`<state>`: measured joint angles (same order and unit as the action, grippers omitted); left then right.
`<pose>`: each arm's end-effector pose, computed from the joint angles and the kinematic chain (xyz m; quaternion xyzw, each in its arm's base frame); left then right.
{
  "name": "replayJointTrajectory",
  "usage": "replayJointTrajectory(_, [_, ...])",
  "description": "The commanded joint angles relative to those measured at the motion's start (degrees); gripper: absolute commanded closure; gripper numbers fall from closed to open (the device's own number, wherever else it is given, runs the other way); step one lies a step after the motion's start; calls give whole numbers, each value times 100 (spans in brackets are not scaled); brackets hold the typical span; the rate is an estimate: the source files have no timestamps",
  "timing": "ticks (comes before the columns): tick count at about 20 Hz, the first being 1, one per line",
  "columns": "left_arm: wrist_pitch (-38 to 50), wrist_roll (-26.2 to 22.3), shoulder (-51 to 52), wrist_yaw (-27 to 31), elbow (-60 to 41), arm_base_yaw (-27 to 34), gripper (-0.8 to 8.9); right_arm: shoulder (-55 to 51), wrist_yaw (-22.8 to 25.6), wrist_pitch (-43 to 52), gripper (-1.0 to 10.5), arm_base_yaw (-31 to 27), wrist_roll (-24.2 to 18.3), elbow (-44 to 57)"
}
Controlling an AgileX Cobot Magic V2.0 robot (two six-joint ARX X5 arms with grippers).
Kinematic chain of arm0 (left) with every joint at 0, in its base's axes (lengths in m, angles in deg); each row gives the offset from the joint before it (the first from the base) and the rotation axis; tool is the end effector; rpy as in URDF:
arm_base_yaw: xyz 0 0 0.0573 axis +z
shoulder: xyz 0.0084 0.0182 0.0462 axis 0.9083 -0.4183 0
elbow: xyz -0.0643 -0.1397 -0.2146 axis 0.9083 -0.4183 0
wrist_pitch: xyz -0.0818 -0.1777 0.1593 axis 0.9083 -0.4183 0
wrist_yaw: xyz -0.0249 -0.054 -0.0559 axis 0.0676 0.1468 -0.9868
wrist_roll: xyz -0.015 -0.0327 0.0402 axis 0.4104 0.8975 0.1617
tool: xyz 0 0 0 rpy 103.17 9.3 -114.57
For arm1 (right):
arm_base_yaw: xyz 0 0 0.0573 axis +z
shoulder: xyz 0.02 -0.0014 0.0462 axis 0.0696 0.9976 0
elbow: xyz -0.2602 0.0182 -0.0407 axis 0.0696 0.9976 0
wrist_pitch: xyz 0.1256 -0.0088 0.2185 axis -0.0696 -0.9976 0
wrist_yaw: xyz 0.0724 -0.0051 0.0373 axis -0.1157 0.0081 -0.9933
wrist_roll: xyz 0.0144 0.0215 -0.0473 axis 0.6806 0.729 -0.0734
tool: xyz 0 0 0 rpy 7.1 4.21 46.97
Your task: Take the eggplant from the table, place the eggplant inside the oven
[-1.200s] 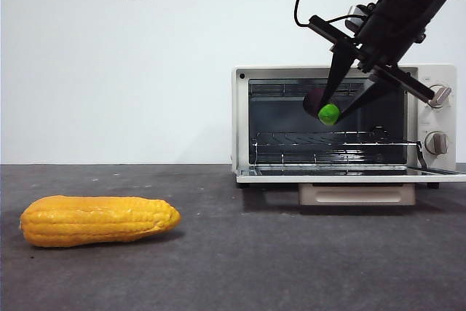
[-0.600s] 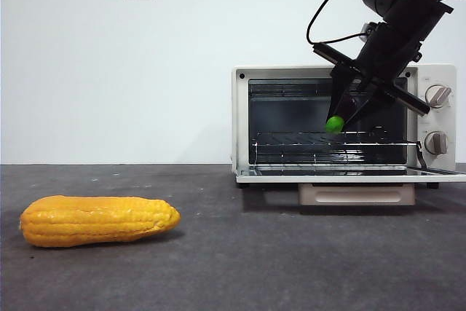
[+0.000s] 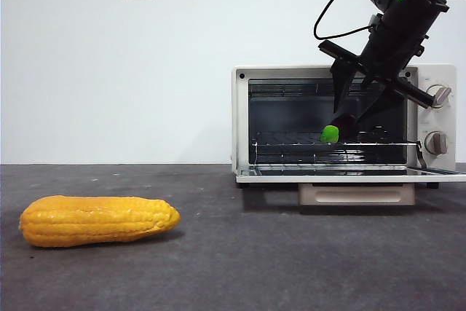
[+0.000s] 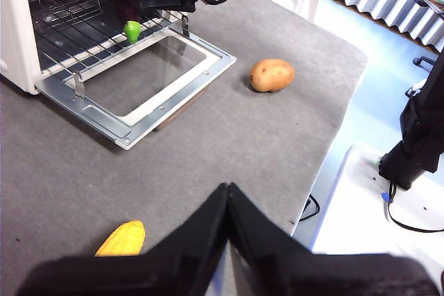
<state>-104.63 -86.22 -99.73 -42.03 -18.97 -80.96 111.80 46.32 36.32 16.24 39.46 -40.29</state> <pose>0.1316 -0.0572 0.3366 0.0015 0.2461 -0.4843 0.8396 0.3887 0.0867 0.2462 0.3039 0.3813 0.0010 0.8731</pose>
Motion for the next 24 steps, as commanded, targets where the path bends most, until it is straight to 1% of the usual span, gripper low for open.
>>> replayJointTrajectory(1, [-13, 17, 9, -17, -20, -17, 819, 76, 22, 37, 751, 7, -7, 9])
replayJointTrajectory(4, [-15, 20, 9, -17, -20, -17, 819, 76, 15, 28, 751, 7, -17, 9])
replayJointTrajectory(7, [-15, 17, 9, 20, -20, -17, 819, 63, -11, 26, 746, 11, -157, 9])
replayJointTrajectory(10, [-13, 17, 9, 20, -20, -17, 819, -26, -81, -59, 746, 11, -162, 9])
replayJointTrajectory(15, [2, 17, -17, 20, -20, -17, 819, -496, -155, -466, 746, 11, -511, 7])
replayJointTrajectory(19, [4, 17, -28, 20, -20, -17, 819, -1056, -284, -1073, 746, 11, -1150, 7])
replayJointTrajectory(24, [7, 17, -28, 20, -20, -17, 819, -1937, -839, -2109, 747, 13, -2299, 7])
